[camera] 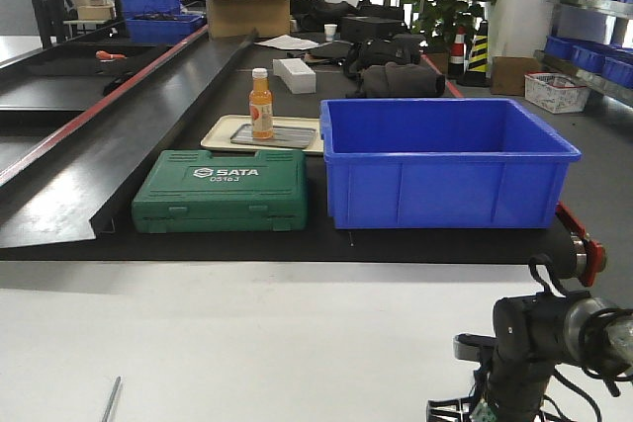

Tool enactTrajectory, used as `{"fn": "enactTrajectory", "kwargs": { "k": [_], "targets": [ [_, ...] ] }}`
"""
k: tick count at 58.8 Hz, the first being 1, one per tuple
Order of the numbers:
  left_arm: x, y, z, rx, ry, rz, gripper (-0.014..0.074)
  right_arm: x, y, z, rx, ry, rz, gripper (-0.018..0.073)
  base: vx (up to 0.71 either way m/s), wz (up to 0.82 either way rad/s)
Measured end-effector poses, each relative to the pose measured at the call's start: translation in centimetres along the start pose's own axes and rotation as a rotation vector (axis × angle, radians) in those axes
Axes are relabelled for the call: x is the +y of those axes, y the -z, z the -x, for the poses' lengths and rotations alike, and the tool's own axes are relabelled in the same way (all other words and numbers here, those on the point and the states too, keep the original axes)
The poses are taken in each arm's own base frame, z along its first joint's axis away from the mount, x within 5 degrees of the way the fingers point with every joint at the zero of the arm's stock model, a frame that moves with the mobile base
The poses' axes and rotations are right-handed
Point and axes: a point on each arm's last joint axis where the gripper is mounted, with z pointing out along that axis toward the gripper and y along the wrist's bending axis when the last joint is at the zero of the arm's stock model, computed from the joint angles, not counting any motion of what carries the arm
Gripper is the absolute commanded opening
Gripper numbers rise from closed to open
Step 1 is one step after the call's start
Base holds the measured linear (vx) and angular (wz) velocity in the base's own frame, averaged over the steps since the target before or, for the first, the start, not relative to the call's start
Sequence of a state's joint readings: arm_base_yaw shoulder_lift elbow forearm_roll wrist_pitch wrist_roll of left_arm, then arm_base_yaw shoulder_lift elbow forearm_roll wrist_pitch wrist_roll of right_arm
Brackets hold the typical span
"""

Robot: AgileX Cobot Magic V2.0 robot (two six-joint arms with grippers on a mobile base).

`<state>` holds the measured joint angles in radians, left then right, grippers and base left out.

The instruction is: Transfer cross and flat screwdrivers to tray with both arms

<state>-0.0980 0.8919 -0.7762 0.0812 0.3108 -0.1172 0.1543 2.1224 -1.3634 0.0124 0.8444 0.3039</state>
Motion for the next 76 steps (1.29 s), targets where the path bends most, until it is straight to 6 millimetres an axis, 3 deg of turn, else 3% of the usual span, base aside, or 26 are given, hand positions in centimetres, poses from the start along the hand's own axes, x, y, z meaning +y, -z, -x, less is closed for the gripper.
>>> {"fn": "enactTrajectory", "kwargs": {
  "k": [3, 4, 8, 23, 37, 48, 63, 76],
  "targets": [
    [0.0, 0.0, 0.0, 0.005, 0.0, 0.001, 0.0454, 0.0, 0.0, 0.1, -0.004, 0.011, -0.002, 0.0436, 0.0, 0.0],
    [0.0, 0.0, -0.1, 0.006, 0.0, 0.001, 0.0454, -0.1, -0.2, 0.2, -0.014, 0.026, -0.006, 0.0125, 0.0, 0.0],
    [0.0, 0.0, -0.1, 0.007, 0.0, 0.001, 0.0454, -0.1, -0.1, 0.3, -0.016, 0.028, -0.005, -0.0015, 0.0, 0.0],
    [0.0, 0.0, -0.4, 0.047, 0.002, 0.005, 0.0454, -0.1, -0.1, 0.3, -0.017, 0.032, -0.005, -0.0012, 0.0, 0.0],
    [0.1, 0.0, -0.9, 0.096, 0.106, 0.012, 0.0454, -0.1, -0.1, 0.3, -0.016, 0.043, -0.005, -0.0011, 0.0, 0.0],
    [0.1, -0.9, -0.6, 0.187, 0.135, 0.029, 0.0454, -0.1, -0.1, 0.3, -0.016, 0.046, -0.005, -0.0011, 0.0, 0.0],
    [0.0, -6.8, -1.0, 0.488, 0.149, 0.07, 0.0454, -0.1, -0.1, 0.3, -0.016, 0.05, -0.005, -0.0011, 0.0, 0.0],
    [-0.4, -13.0, -3.9, 0.696, 0.19, 0.077, 0.0454, 0.0, -0.1, 0.2, -0.014, 0.054, -0.001, -0.0011, 0.0, 0.0]
  ]
}}
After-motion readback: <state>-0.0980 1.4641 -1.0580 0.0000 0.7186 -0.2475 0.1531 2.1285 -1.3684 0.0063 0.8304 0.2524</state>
